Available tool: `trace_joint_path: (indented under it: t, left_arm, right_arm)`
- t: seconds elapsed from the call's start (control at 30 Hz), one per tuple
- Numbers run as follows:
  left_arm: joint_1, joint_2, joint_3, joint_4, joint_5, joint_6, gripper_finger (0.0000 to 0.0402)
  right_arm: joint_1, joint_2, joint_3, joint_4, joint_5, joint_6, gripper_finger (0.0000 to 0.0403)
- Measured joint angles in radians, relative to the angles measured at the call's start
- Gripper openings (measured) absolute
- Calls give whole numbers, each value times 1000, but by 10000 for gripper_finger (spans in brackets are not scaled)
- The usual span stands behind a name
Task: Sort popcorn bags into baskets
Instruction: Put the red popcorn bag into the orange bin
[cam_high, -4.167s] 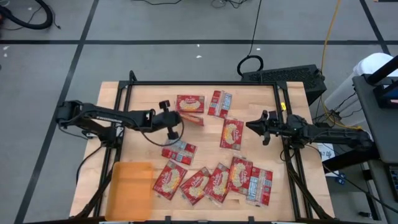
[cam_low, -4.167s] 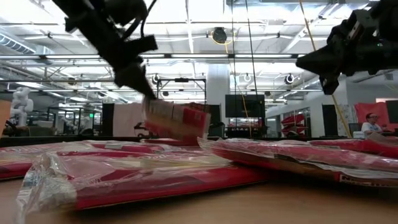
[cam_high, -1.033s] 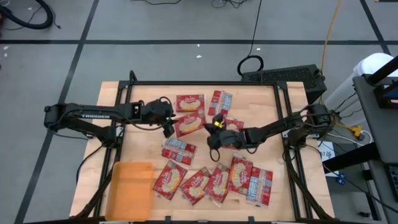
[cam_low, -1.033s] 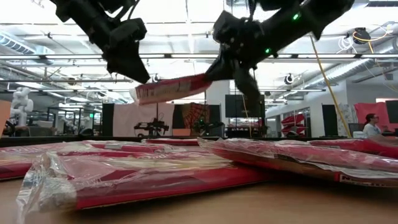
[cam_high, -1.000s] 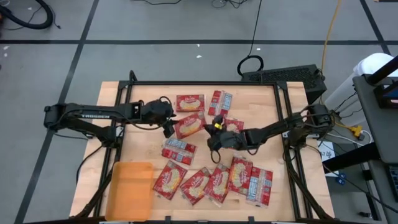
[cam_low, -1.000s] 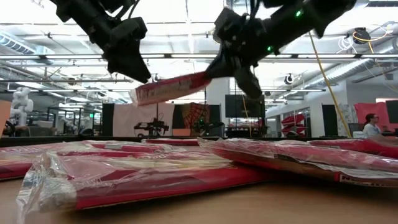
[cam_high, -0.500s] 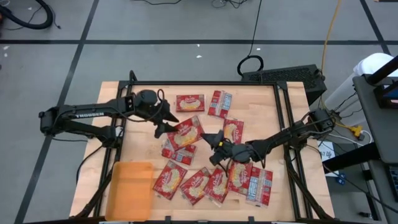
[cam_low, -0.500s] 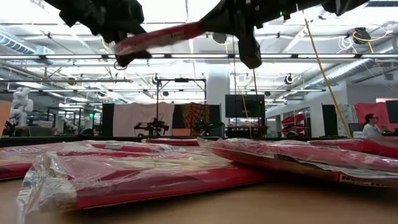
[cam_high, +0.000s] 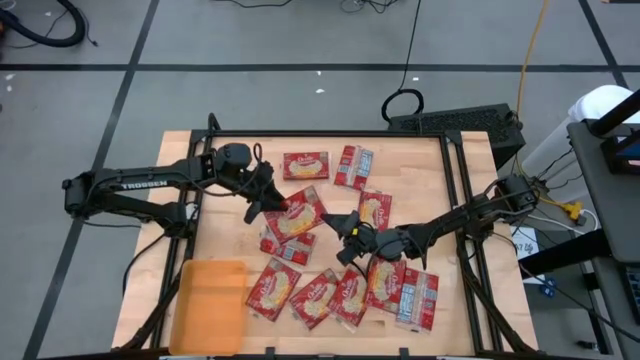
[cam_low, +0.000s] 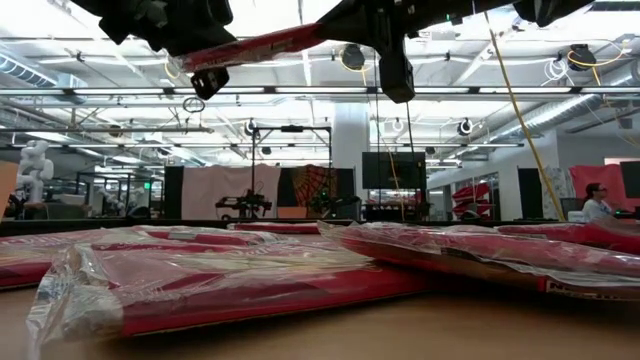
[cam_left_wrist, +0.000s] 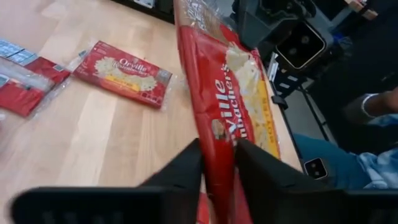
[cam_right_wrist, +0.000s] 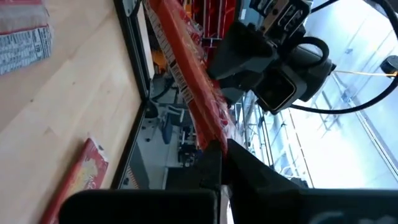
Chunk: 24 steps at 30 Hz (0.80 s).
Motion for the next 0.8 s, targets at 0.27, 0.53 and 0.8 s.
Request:
trace_joint_path:
  t: [0.27,0.53,0.8]
  left_arm:
    - [13,-45,0,-16,9,15,25]
    - [-23,-235,1,-192,-161,9,15]
    - [-307,-338,1,-272,-524,-95,16]
  right_arm:
    - [-14,0,1,-11,3,223,32]
    - [-13,0,1,-16,12,739,116]
    - [-45,-1,1,-55,-98,1358,152]
